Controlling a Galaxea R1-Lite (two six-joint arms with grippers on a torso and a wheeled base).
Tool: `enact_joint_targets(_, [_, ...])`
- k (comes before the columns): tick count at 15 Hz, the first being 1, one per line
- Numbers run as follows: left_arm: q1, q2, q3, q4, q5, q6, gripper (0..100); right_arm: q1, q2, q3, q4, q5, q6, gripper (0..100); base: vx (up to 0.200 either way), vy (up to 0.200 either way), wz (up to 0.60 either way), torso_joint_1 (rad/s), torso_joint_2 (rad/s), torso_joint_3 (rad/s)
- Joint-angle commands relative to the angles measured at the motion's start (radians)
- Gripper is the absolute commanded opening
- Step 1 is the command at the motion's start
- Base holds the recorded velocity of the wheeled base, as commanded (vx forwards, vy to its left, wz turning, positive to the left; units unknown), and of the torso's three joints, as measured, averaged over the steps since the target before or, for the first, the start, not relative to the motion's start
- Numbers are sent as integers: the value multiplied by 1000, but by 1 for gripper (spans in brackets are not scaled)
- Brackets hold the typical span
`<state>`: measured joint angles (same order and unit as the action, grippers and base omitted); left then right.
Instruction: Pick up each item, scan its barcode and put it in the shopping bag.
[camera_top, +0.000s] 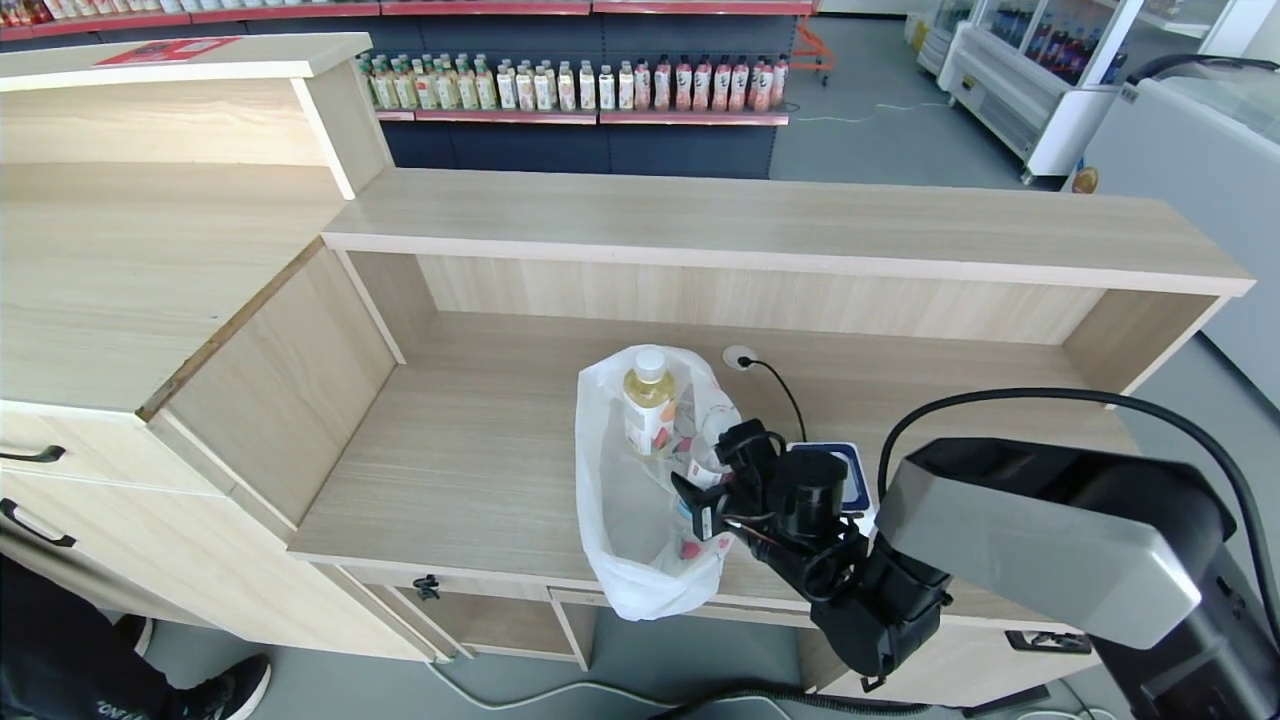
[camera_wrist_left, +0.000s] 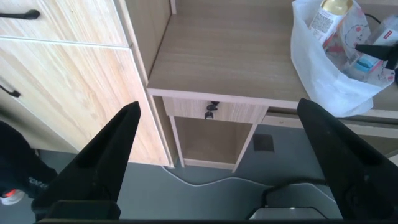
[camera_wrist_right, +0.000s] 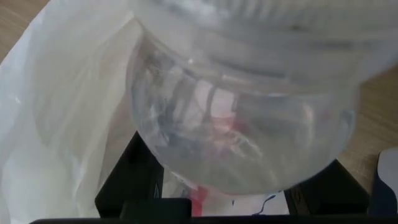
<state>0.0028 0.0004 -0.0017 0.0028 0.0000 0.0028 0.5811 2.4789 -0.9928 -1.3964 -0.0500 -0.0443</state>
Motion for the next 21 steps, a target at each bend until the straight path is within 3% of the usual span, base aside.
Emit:
enact_joint_targets(1, [0,0,0,0,0,0,100,2,3,2,0,1,0,0,0,0,0,0,0,0])
enact_joint_targets(2, [0,0,0,0,0,0,100,2,2,0,-1,2,1,100,0,0,0,0,0,0])
enact_joint_targets(9, [0,0,0,0,0,2,100,2,-86,39,-47,29,115,100,0,0,0,0,0,0])
enact_joint_targets(18, [0,0,0,0,0,-1,100,-7,-416,302,-47,19,170,100,0,0,0,0,0,0])
enact_joint_targets(21, [0,0,0,0,0,-3,100,-56,-503,399,-47,12,164,100,0,0,0,0,0,0])
